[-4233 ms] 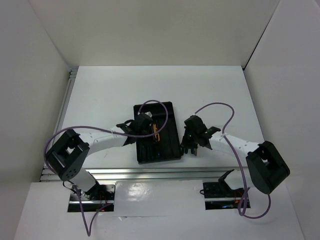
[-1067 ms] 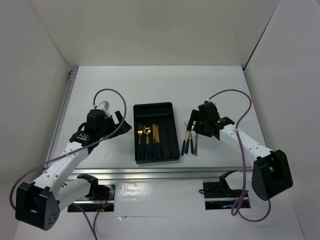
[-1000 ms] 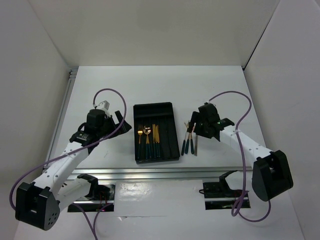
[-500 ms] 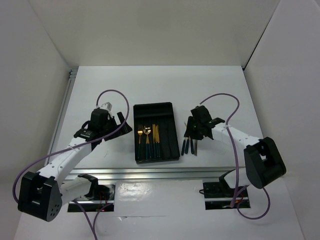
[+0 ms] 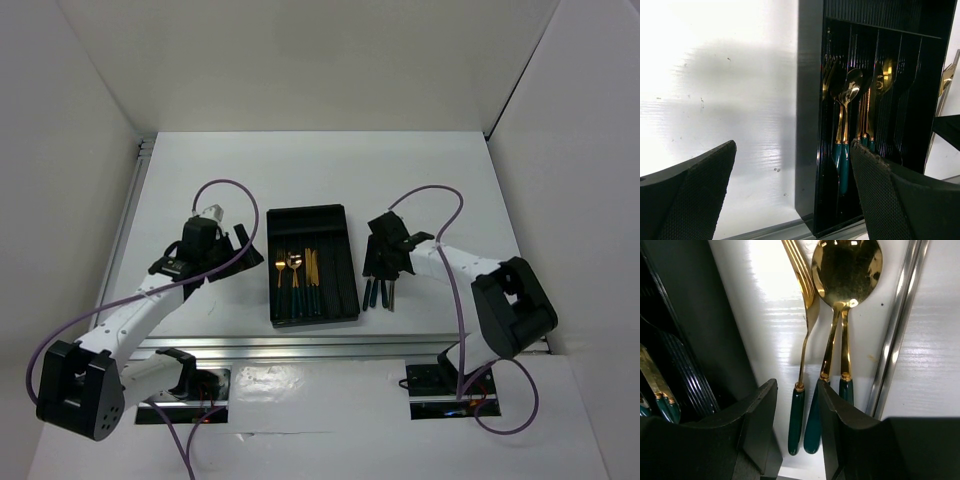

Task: Sort the eating utensils into containers

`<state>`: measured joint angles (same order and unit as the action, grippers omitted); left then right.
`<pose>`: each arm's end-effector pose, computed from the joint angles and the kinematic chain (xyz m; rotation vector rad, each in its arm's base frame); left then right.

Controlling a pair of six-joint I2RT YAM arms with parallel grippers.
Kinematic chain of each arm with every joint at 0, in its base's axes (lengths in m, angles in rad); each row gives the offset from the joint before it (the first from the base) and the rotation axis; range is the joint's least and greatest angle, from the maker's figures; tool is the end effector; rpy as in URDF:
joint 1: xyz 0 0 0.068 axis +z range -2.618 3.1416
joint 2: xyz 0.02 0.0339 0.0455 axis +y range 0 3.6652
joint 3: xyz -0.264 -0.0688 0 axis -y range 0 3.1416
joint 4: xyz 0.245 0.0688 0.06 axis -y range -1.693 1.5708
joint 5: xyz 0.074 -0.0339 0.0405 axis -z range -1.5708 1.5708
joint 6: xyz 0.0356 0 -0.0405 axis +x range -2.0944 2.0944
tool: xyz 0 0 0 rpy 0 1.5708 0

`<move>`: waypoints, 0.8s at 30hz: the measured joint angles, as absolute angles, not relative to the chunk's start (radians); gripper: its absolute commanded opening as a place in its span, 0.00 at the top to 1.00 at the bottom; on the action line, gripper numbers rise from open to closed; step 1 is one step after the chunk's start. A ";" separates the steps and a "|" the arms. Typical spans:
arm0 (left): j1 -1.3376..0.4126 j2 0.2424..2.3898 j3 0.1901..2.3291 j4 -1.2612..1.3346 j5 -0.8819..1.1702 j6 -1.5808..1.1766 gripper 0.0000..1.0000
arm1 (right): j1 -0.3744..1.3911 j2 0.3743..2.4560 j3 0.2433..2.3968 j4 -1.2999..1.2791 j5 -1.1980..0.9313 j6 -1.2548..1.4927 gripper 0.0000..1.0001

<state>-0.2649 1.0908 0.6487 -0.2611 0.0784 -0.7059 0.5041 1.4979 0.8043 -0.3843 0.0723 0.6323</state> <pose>0.2200 -0.0626 0.2263 -0.4709 2.2956 -0.5877 0.2458 0.1327 0.1698 0.1956 2.6672 0.2805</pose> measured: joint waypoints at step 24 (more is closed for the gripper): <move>-0.265 1.076 0.649 -0.263 0.049 -0.706 0.00 | 0.511 1.614 0.868 -0.384 0.092 0.646 1.00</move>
<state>-0.2649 1.0763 0.6487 -0.2626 0.0490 -0.7055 0.5114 1.6142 0.8684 -0.3843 0.0921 0.6464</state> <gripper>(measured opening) 0.999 0.022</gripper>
